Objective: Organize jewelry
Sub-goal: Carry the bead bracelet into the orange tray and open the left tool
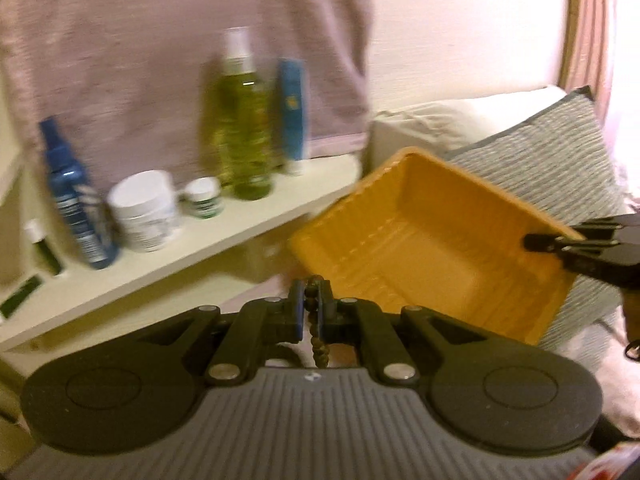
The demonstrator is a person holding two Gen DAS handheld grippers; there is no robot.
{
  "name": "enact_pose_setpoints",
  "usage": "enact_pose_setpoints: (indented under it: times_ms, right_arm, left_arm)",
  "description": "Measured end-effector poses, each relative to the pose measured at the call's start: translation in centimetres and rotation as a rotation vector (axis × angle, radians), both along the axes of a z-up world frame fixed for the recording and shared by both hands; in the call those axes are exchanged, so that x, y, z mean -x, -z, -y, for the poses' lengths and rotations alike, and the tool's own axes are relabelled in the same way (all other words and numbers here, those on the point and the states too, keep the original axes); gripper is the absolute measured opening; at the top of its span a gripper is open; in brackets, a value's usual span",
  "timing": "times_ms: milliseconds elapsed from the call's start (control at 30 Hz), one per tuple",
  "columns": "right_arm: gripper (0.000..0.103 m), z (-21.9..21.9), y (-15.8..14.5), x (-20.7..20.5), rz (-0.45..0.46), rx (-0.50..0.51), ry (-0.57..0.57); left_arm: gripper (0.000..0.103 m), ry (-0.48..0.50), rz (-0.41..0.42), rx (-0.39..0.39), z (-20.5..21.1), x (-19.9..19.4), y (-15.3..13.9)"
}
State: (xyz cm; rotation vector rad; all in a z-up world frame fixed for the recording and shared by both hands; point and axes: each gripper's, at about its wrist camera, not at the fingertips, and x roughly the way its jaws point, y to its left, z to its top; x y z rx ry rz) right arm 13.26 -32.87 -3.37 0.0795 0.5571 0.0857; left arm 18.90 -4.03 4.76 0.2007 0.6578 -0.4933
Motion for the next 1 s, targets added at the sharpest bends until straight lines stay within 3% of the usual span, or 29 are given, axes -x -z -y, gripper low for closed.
enact_pose_setpoints:
  times_ms: [233,800,833,933,1000]
  right_arm:
    - [0.005,0.3,0.4,1.0,-0.002,0.027,-0.027]
    - [0.005,0.4,0.7,0.8,0.009,0.042,-0.05]
    - [0.005,0.5,0.7,0.8,0.008,0.041,-0.051]
    - [0.005,0.4,0.8,0.8,0.006,0.04,-0.05]
    - [0.005,0.4,0.8,0.9,0.007,0.041,-0.047]
  left_arm:
    - [0.006,0.05,-0.023,0.049,3.4,-0.2,0.6]
    - [0.006,0.112,-0.11,0.045,8.0,-0.9,3.7]
    - [0.007,0.117,-0.115,0.05,8.1,-0.8,3.9]
    - [0.024,0.105,-0.124,0.076,7.6,-0.7,4.1]
    - [0.024,0.074,-0.111,0.082,6.7,-0.4,3.8]
